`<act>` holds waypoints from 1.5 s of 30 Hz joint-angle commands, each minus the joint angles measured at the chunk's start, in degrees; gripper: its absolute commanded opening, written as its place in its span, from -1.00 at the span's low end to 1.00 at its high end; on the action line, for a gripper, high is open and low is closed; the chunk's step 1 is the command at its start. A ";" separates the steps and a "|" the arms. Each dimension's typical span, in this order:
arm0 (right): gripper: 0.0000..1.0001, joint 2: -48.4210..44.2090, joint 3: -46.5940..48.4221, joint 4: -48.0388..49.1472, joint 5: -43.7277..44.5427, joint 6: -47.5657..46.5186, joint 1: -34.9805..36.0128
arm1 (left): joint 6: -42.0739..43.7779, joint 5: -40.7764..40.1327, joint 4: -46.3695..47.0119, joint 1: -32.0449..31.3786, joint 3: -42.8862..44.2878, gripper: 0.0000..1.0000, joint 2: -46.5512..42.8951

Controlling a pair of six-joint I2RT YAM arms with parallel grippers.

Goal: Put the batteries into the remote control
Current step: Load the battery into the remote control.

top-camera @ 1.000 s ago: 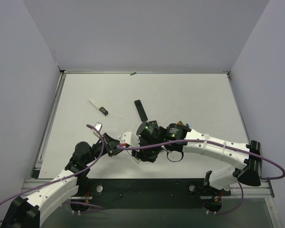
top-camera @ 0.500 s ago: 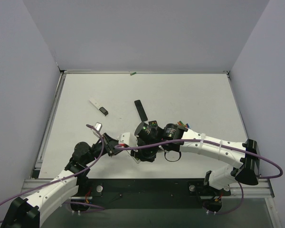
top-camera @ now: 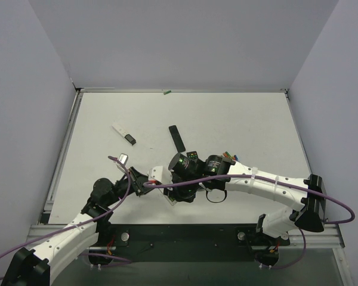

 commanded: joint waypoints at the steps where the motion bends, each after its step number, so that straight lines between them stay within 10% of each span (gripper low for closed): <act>1: -0.73 1.19 1.56 0.72 -0.30 0.33 0.68 | -0.12 1.24 5.51 0.03 1.87 -1.00 -0.83; 45: -0.54 -2.06 0.07 0.37 1.99 4.02 -0.72 | -0.65 -0.96 1.73 0.11 1.07 -1.00 -3.03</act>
